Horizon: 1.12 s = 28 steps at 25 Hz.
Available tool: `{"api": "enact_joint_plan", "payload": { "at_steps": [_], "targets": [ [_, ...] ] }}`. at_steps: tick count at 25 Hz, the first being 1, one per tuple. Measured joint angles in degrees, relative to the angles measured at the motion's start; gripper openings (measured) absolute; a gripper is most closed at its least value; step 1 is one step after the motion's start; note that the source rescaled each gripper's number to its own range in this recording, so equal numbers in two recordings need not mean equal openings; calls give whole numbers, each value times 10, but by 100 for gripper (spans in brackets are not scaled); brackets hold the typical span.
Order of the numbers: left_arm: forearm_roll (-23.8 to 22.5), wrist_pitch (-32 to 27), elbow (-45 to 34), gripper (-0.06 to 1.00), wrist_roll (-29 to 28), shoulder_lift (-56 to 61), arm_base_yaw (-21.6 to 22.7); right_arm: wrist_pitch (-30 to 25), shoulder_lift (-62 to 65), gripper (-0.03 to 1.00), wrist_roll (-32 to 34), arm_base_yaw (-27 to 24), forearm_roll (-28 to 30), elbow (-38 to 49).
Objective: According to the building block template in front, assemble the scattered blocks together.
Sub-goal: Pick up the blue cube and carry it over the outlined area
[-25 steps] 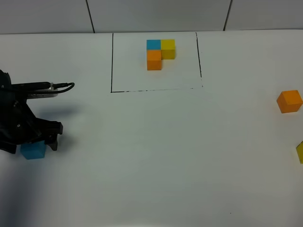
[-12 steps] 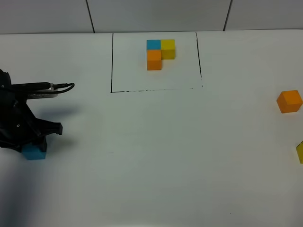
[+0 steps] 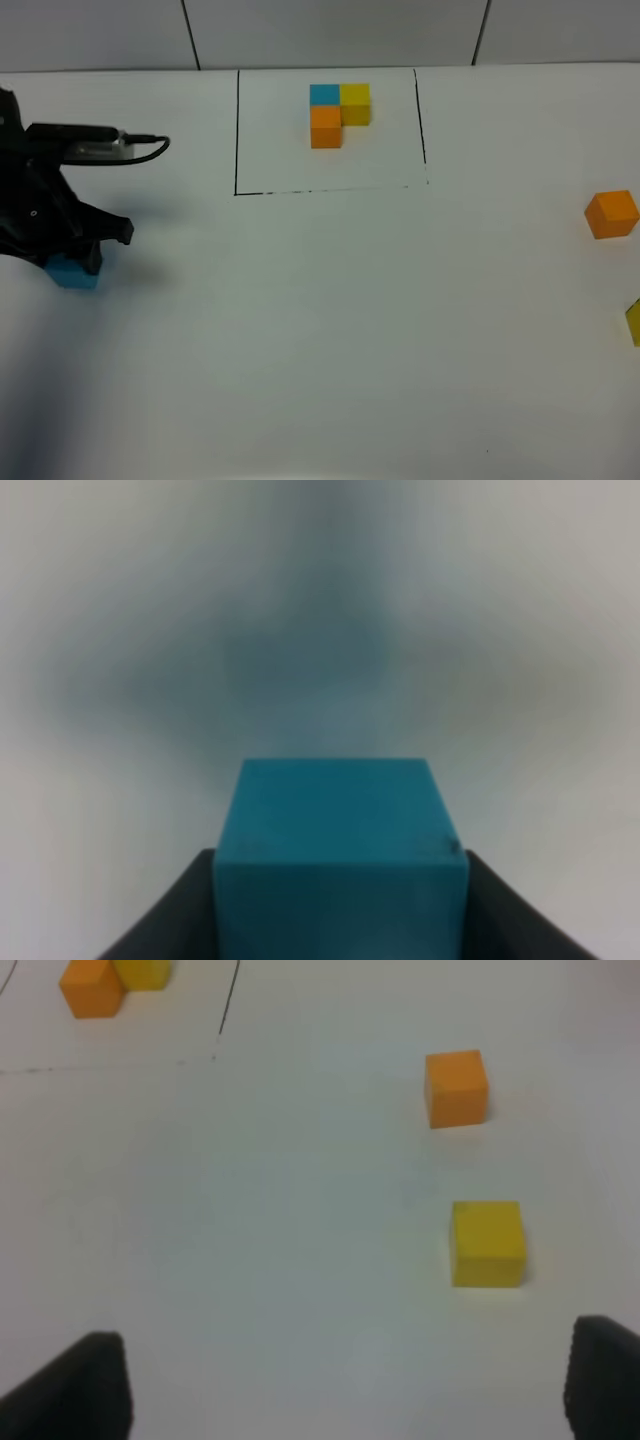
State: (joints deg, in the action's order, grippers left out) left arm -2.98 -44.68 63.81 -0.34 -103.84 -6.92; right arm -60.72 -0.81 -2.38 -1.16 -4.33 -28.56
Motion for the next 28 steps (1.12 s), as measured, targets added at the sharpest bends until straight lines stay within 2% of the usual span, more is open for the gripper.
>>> {"api": "enact_joint_plan", "payload": {
  "at_steps": [6,14,22,28],
  "targets": [
    [-2,-37,78,0,114,-38,-79,0,0,75,0,0,0,0],
    [-4,-123,239,0,214,-165,-166,0,0,75,0,0,1,0],
    [-6,-186,405,0,325,-258,-215,0,0,75,2,0,1,0],
    [-7,-228,474,0,385,-309,-229,0,0,75,2,0,1,0]
  ]
}}
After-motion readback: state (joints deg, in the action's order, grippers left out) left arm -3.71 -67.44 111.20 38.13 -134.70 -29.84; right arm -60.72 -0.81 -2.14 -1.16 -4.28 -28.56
